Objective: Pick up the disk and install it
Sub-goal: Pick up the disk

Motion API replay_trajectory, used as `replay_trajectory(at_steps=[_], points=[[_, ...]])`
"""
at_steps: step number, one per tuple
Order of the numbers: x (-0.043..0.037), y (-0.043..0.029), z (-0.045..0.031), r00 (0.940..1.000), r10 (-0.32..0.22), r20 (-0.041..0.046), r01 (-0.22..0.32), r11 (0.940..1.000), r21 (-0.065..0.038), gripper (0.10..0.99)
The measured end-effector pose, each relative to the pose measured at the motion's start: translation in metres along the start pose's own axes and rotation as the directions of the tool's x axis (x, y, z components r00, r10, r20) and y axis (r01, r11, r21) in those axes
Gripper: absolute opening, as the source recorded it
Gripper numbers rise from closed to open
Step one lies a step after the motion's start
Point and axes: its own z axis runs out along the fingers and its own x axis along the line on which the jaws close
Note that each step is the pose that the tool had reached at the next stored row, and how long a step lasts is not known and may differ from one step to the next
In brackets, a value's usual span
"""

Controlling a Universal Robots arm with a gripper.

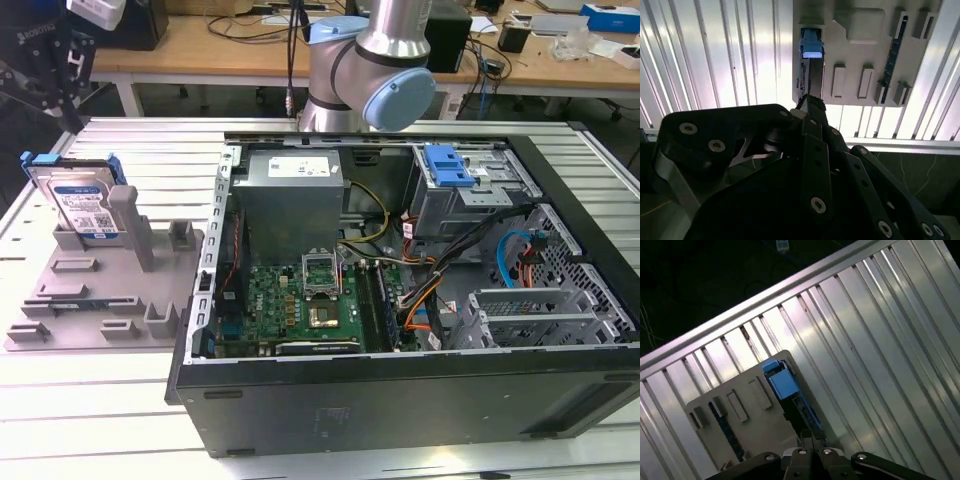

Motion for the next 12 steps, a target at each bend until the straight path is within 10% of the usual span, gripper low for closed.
replay_trajectory(at_steps=[6, 12], points=[[0.0, 0.0, 0.0006, 0.9926, -0.122, -0.0052, 0.122, 0.9926, -0.002, 0.106], [0.0, 0.0, 0.0007, 0.9657, -0.259, -0.0146, 0.259, 0.9658, -0.004, 0.106]])
